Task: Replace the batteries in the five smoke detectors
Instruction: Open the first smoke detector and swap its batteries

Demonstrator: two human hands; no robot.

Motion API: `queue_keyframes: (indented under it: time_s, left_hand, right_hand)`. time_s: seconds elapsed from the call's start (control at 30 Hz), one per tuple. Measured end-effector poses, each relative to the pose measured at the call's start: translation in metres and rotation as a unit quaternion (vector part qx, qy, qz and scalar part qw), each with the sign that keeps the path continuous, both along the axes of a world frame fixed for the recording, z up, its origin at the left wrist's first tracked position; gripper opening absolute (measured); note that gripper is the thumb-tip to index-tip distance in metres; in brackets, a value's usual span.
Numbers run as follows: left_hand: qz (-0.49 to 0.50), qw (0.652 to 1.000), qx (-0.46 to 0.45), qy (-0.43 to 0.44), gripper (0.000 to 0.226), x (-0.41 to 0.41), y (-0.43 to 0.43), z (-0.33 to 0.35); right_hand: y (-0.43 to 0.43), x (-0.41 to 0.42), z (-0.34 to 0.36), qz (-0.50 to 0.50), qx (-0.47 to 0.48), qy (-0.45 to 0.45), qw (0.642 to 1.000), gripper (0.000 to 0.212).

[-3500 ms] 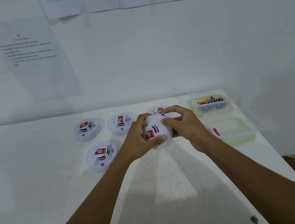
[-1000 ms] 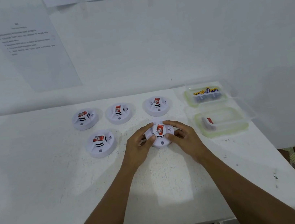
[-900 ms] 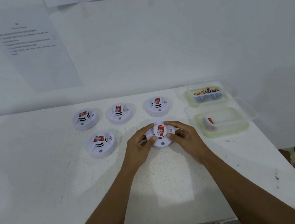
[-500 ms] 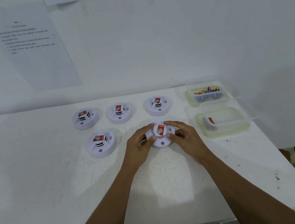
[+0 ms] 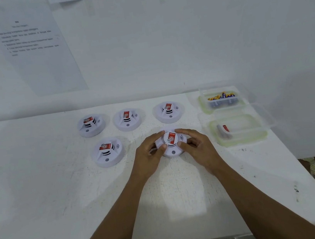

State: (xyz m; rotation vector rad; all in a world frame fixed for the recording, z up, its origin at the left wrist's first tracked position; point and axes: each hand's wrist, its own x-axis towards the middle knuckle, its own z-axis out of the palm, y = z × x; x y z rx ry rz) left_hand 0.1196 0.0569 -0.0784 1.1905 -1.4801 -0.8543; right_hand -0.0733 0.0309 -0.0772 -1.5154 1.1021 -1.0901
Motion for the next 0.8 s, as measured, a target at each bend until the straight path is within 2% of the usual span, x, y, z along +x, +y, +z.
queue_keyframes:
  time_s: [0.8]
  left_hand:
    - [0.000,1.000,-0.006,0.005,0.039,-0.0011,0.0004,0.0011]
  right_hand:
    - [0.0005,0.0004,-0.0015,-0.012,-0.030,0.028,0.999,0.039]
